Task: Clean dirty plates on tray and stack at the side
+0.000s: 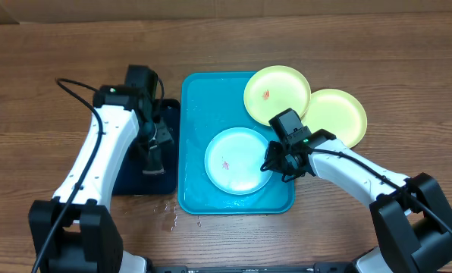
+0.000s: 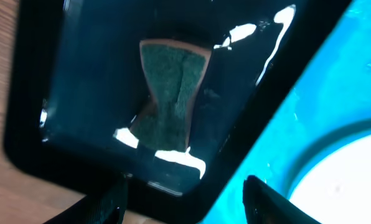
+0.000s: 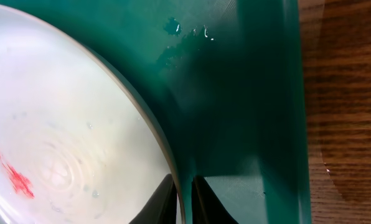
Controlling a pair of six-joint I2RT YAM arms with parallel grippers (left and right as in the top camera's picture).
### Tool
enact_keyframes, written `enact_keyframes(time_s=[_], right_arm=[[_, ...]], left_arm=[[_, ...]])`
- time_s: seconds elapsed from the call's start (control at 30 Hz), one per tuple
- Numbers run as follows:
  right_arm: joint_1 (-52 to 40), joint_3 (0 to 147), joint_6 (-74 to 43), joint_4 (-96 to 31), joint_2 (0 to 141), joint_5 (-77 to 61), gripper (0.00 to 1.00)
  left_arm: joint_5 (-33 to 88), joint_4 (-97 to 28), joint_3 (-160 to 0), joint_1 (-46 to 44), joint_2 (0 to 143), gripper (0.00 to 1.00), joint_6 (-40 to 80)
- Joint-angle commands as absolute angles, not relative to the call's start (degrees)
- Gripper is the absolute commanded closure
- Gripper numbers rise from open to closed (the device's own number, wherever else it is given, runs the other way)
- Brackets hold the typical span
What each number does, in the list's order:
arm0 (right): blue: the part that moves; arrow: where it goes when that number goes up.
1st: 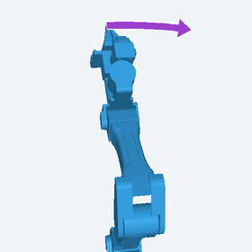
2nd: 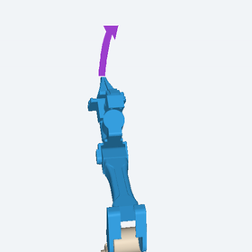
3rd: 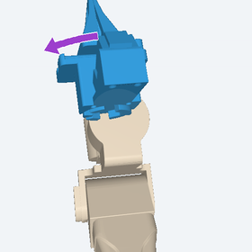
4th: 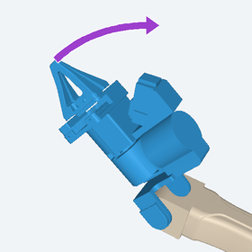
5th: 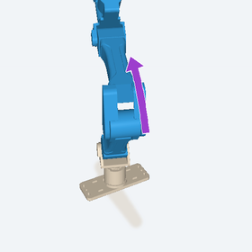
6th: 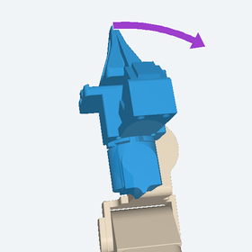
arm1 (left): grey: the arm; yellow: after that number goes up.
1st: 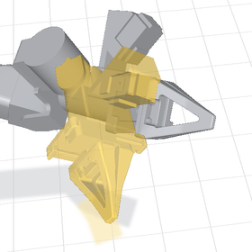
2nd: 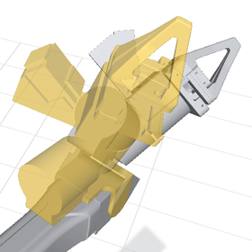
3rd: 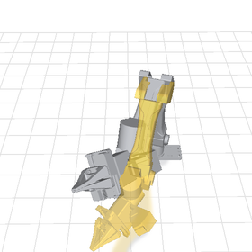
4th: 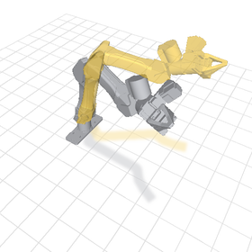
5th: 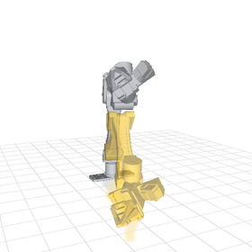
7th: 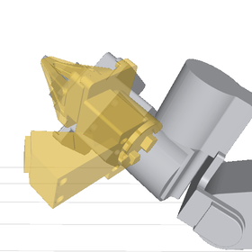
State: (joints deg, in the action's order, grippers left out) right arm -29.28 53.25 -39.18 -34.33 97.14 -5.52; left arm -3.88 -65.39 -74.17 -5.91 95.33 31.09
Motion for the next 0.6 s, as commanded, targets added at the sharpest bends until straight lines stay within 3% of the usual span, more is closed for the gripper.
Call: enact_keyframes(time_s=[0.0, 0.2, 0.57], right_arm=[[-29.3, 54.0, -39.2, -34.1, 97.9, -4.5, 0.89], [-29.3, 54.0, -39.2, -34.2, 97.9, -4.5, 0.85], [-29.3, 54.0, -39.2, -34.1, 97.9, -4.5, 0.85]], left_arm=[[-4.9, -59.7, -69.1, -6.0, 96.0, 0.4, 32.4], [-6.8, -52.2, -64.7, -6.0, 96.0, 0.46, 32.4], [-11.6, -48.4, -61.6, -6.0, 96.0, 0.47, 32.1]])
